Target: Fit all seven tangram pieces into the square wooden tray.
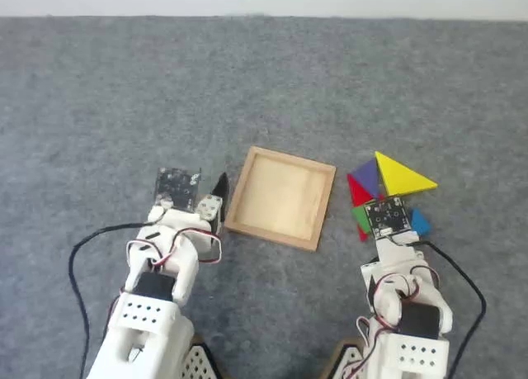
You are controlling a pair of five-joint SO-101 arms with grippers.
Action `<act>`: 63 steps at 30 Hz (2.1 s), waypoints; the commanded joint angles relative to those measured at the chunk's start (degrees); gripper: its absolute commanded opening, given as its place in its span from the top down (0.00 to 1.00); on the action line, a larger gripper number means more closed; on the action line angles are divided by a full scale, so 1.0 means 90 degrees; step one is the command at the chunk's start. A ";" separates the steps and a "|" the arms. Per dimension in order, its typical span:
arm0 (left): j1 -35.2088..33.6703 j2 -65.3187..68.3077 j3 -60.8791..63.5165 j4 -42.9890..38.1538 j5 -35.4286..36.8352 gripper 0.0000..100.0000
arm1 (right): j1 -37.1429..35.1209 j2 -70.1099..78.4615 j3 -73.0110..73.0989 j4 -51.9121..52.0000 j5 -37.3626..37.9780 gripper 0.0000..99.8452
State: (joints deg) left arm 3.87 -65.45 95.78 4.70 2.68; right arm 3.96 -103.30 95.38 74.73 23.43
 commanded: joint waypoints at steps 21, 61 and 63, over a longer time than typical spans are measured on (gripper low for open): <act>-0.1006 -0.0049 0.0024 0.0860 0.0977 0.85 | -0.0054 -0.0073 0.0117 0.0073 0.0059 0.99; -0.1055 -0.0068 0.0005 0.1827 0.0947 0.85 | 0.0288 0.6471 -0.5802 -0.0855 0.0860 0.92; -0.1055 -0.0068 0.0005 0.1827 0.0947 0.85 | -0.0024 0.7849 -0.6545 -0.0571 0.0440 0.92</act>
State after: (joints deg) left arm -5.27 -65.27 96.48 20.97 10.59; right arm 8.62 -60.22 52.40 64.97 33.01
